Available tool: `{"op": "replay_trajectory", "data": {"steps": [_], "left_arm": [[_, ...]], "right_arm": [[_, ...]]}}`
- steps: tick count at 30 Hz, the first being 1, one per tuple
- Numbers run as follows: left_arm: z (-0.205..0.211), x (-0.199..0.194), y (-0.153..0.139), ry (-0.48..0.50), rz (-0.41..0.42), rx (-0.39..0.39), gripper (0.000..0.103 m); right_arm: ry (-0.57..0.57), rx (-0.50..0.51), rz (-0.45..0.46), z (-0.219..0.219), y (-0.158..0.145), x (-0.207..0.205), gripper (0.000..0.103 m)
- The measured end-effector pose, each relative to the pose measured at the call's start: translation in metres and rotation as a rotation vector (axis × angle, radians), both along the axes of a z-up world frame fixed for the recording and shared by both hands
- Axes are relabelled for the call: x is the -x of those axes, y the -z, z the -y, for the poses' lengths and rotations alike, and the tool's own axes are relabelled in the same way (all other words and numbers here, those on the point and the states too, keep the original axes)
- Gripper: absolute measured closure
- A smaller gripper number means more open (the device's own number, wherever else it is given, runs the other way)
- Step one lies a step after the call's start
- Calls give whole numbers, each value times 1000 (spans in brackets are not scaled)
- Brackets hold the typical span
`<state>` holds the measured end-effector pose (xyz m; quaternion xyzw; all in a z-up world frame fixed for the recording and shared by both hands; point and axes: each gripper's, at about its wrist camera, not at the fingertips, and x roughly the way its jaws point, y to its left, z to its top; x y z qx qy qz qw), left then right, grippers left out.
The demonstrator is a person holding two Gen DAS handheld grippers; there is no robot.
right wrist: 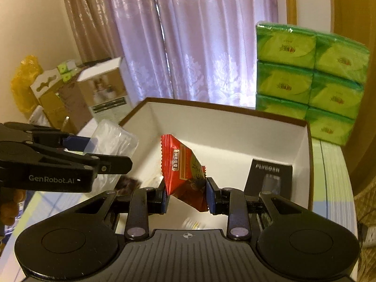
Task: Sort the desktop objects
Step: 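Carry the candy packet and floss box over the brown box with both tools, then open both tools, releasing candy packet and floss box inside the box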
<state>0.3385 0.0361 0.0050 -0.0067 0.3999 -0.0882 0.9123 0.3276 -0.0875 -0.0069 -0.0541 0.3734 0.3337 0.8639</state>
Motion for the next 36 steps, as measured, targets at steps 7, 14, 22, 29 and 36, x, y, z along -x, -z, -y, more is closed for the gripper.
{"op": "replay_trajectory", "data": {"steps": [7,14,22,29,36], "left_arm": [[-6,-64,29,-11,-74,1,49],[-19,-111,64,-47,-169,39,49],[-23,-143,91,-77,-216,28,49],[-22,-150,86,-62,-184,16,50],[-18,-149,82,-49,-173,-39,50]], "right_arm": [[25,36,-71,-13,25,-56,74],[61,76,-137,-19,53,-96,74],[89,86,-183,-22,69,-123,74],[80,99,-169,-25,67,-129,74],[100,103,-155,-29,67,-130,74]]}}
